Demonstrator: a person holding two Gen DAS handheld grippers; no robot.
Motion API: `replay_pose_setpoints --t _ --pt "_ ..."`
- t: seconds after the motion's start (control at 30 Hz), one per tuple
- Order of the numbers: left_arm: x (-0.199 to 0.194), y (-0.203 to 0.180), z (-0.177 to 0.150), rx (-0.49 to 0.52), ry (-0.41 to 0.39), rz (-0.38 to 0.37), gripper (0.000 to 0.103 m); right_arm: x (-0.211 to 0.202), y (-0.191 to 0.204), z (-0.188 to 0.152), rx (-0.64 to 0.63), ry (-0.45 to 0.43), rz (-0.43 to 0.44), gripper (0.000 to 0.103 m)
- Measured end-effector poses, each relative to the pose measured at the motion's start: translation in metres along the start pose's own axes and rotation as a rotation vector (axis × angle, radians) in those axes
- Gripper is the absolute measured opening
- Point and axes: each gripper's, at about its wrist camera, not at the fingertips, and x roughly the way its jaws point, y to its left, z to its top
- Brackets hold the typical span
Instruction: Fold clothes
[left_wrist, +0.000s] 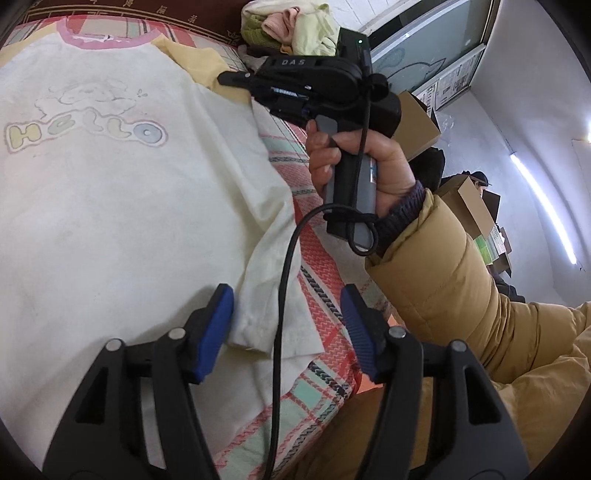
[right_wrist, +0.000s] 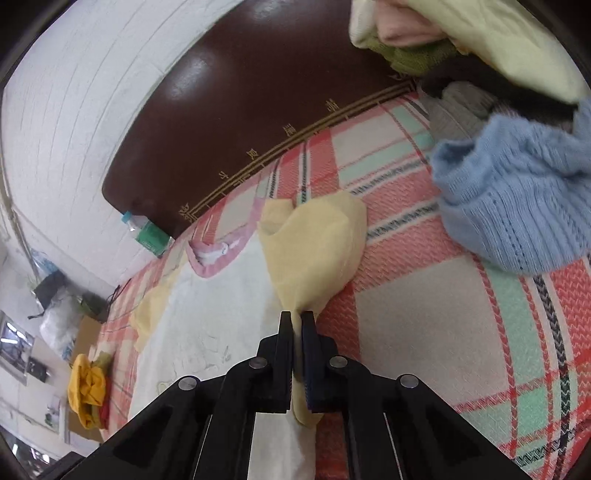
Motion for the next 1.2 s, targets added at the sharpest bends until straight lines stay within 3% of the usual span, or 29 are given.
replay_pose_setpoints --t 0.1,0.2,0.3,0.37,0.4,0.47,0.57,0.63,0.7,0.8,0.97,1.0,1.07,1.2 --pt "-0.008 0.004 -0.001 -0.012 -0.026 -0.017 0.061 -0.003 0.043 0.003 -0.135 -0.028 -0.044 0.004" --pt "-0.014 0.007 -0.002 -0.025 -0.044 -0.027 0.061 0.018 0.082 -0.006 -0.274 0.026 -0.100 0.004" --pt "-0.019 0.011 -0.005 -0.036 -0.051 -0.031 0.061 0.047 0.105 -0.020 -0.375 0.106 -0.143 0.013" --pt "-0.023 0.012 -0.008 -0.042 -0.056 -0.035 0.061 0.049 0.117 -0.031 -0.442 0.120 -0.123 0.027" --pt "-0.024 0.014 -0.009 -0.046 -0.058 -0.038 0.061 0.047 0.120 -0.034 -0.460 0.120 -0.110 0.029" --pt "-0.025 0.014 -0.010 -0.048 -0.058 -0.046 0.061 0.028 0.109 -0.031 -0.413 0.084 -0.068 0.037" --pt "-0.022 0.013 -0.009 -0.042 -0.053 -0.058 0.061 -0.002 0.092 -0.026 -0.343 0.031 -0.007 0.040" --pt "-0.021 0.012 -0.009 -0.039 -0.050 -0.066 0.061 -0.014 0.068 -0.020 -0.256 0.009 -0.021 0.043" --pt "-0.019 0.011 -0.009 -0.035 -0.046 -0.074 0.061 -0.017 0.037 -0.016 -0.154 0.020 -0.056 0.045" --pt "-0.016 0.007 -0.009 -0.023 -0.034 -0.079 0.061 -0.003 0.004 -0.013 -0.001 0.077 0.011 0.053" --pt "-0.013 -0.001 -0.008 -0.018 -0.026 -0.075 0.061 0.030 -0.005 -0.002 0.110 0.087 0.128 0.053" --pt "-0.015 0.001 -0.008 -0.021 -0.027 -0.075 0.061 0.036 0.001 0.003 0.094 0.087 0.138 0.050" --pt "-0.018 0.005 -0.008 -0.031 -0.031 -0.072 0.061 0.040 0.024 0.011 0.013 0.082 0.136 0.025" --pt "-0.020 0.009 -0.008 -0.055 -0.039 -0.081 0.061 0.047 0.079 0.022 -0.174 0.084 0.130 0.024"
